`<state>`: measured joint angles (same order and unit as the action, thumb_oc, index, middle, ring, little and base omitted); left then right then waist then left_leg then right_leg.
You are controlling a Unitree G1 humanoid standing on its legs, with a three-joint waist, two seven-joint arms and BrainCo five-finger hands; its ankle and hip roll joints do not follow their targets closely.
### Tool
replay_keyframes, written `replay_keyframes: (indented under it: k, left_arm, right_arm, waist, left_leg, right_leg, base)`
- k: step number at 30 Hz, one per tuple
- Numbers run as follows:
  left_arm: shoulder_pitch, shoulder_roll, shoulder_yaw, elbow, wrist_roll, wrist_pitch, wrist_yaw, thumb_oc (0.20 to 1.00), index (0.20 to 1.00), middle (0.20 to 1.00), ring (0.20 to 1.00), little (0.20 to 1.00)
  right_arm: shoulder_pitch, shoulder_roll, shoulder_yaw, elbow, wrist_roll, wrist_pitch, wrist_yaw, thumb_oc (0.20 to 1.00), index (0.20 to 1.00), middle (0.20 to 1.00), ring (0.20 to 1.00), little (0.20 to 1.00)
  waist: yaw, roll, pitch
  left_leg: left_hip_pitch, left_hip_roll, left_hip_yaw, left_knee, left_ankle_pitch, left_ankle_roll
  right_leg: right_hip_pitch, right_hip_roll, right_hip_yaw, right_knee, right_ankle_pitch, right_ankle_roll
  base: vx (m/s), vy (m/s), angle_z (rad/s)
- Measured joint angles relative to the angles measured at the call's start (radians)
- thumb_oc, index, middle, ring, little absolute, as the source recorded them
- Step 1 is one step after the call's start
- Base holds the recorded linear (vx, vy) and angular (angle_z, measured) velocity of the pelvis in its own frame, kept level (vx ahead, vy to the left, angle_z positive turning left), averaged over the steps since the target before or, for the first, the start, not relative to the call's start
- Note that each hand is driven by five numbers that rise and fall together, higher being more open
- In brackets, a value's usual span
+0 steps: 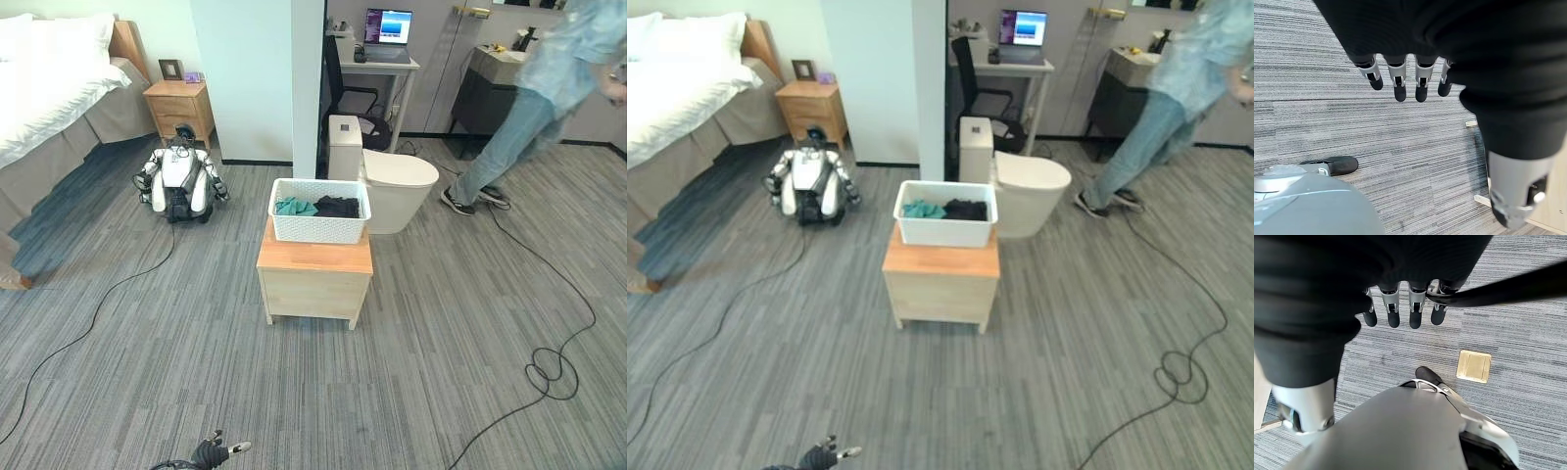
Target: Grab the laundry basket,head to the washer,open it,put in the laundry and shut it.
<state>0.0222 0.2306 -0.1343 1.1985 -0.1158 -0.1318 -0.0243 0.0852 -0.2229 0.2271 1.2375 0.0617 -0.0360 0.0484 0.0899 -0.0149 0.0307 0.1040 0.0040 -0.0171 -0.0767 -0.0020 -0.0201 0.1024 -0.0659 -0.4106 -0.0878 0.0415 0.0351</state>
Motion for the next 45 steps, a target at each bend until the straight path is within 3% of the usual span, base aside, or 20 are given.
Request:
replay_keyframes:
  k: [26,45]
  left_arm:
    - [0.001,-0.002,-0.001,0.007,-0.002,0.0,-0.002,1.0,1.0,1.0,1.0,1.0]
    - [0.001,-0.001,0.0,0.021,-0.005,0.0,-0.002,1.0,1.0,1.0,1.0,1.0]
  right_arm:
    - [-0.012,0.0,-0.003,0.031,0.0,0.0,-0.001,1.0,1.0,1.0,1.0,1.0]
    - [-0.022,-0.001,-0.011,0.029,0.003,0.0,-0.001,1.0,1.0,1.0,1.0,1.0]
  waist:
    - [-0.001,0.018,-0.002]
    - [-0.015,0.012,0.006]
  left_leg:
    - [0.0,0.0,0.0,0.0,0.0,0.0]
    - [-0.002,0.006,-0.001,0.002,-0.004,-0.006]
  right_leg:
    - [0.0,0.0,0.0,0.0,0.0,0.0]
    - [0.0,0.005,0.0,0.0,-0.001,-0.002]
  base:
    - [0.0,0.0,0.0]
    - [0.0,-0.042,0.0]
